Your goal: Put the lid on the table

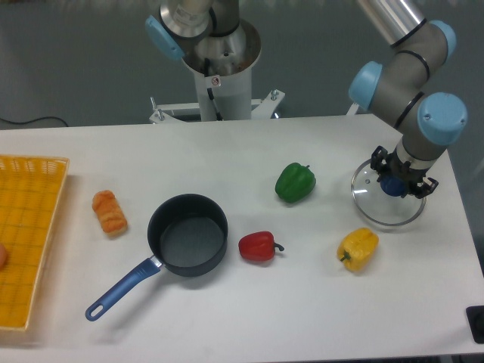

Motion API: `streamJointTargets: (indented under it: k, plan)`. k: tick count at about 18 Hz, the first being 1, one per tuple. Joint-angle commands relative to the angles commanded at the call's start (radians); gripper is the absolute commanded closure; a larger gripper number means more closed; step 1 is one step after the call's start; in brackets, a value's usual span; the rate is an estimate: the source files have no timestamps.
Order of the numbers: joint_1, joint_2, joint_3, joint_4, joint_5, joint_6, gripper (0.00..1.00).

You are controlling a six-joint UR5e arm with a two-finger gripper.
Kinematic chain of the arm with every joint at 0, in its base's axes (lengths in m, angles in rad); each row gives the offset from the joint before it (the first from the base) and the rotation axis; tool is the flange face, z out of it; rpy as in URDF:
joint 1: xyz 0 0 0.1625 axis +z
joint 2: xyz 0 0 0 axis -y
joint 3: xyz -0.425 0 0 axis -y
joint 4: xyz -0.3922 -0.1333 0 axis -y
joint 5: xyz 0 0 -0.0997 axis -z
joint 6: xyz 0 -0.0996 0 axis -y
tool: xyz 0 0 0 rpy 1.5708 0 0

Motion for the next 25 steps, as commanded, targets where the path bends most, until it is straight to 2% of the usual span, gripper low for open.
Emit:
streamJointTargets:
  k: [23,24,25]
  plan:
    - [-0.002,-0.012,-0.017,0.006,0.002,0.002,0.42]
    - [-0.002,-0.012,-0.017,0.006,0.002,0.003,0.38]
    - [-0.002,-0.012,-0.015,0.011,0.003,0.003,0.28]
